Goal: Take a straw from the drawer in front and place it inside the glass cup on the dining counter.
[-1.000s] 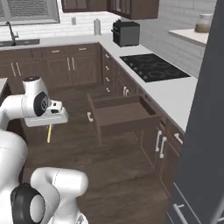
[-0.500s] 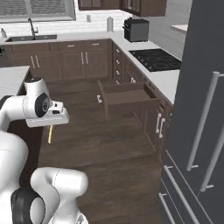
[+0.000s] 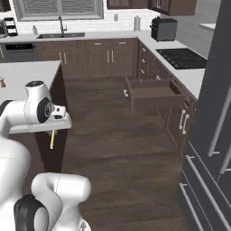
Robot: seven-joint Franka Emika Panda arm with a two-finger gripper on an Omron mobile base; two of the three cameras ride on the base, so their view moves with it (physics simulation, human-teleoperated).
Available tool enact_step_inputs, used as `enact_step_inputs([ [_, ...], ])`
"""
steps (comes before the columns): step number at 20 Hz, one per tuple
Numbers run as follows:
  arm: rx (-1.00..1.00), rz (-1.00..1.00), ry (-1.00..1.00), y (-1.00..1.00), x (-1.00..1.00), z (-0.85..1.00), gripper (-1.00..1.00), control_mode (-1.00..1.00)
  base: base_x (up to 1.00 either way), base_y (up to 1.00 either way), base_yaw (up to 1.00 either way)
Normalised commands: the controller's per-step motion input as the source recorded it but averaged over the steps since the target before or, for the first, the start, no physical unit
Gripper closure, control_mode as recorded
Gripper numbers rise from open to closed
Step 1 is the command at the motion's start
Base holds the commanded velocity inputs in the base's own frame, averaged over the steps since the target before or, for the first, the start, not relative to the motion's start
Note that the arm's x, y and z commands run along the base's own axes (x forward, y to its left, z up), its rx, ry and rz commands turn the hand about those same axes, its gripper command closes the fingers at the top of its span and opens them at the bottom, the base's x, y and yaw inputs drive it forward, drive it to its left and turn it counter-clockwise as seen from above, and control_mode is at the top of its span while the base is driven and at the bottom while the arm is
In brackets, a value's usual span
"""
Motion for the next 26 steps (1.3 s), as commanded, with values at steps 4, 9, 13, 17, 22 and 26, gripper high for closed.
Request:
enact_step_inputs([
  [4,0.00,0.00,0.00,0.00,0.00,0.00,1.00,1.00,-0.42,1.00,0.09],
  [9,0.00,0.00,0.00,0.00,0.00,0.00,1.00,1.00,-0.42,1.00,0.07],
  [13,0.00,0.00,0.00,0.00,0.00,0.00,1.00,1.00,-0.37,1.00,0.08],
  [17,0.00,0.00,0.00,0.00,0.00,0.00,1.00,1.00,-0.31,1.00,0.09],
  [22,0.00,0.00,0.00,0.00,0.00,0.00,1.00,1.00,-0.28,1.00,0.08],
  [26,0.00,0.00,0.00,0.00,0.00,0.00,1.00,1.00,-0.22,1.00,0.08],
])
